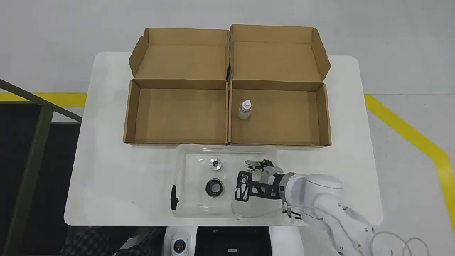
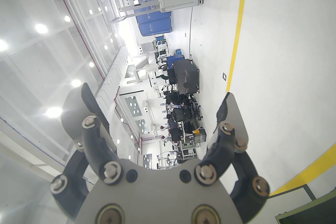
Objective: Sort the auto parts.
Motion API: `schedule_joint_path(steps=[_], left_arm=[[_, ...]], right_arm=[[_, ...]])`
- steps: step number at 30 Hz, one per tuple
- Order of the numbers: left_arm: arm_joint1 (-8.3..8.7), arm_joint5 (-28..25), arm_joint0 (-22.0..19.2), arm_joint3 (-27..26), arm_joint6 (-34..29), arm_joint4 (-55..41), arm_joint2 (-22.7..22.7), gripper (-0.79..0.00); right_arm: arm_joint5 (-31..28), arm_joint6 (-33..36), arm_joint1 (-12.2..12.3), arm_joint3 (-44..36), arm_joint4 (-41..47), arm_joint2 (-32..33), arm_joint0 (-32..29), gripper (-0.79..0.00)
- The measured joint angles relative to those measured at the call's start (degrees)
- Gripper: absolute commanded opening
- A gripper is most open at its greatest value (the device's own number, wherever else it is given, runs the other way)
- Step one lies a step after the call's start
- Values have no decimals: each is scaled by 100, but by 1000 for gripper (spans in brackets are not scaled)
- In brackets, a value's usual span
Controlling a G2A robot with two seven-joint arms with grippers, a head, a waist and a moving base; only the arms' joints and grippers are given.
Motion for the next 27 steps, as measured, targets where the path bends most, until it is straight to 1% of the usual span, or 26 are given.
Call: schedule_joint_path(steps=[1, 3, 4, 5, 7, 13, 17, 24, 27], left_arm=[[0, 0, 0, 0, 0, 0, 0, 0], [0, 0, 0, 0, 0, 0, 0, 0], [0, 0, 0, 0, 0, 0, 0, 0], [0, 0, 0, 0, 0, 0, 0, 0], [0, 0, 0, 0, 0, 0, 0, 0], [0, 0, 0, 0, 0, 0, 0, 0], [0, 0, 0, 0, 0, 0, 0, 0], [0, 0, 0, 0, 0, 0, 0, 0], [0, 0, 0, 0, 0, 0, 0, 0]], right_arm=[[11, 11, -4, 14, -4, -18, 15, -440], [22, 28, -12, 45, -11, -55, 52, -489], [27, 35, -15, 57, -13, -69, 66, -539], [33, 43, -18, 66, -15, -81, 78, -631], [47, 71, -23, 78, -38, -106, 103, -785], [70, 146, -29, -23, -163, -179, 119, -785], [21, 79, -25, -130, -142, -186, 98, -785], [-136, -304, 4, -272, 100, -68, 24, -785], [-147, -504, 21, -351, -1, -21, 5, -785]])
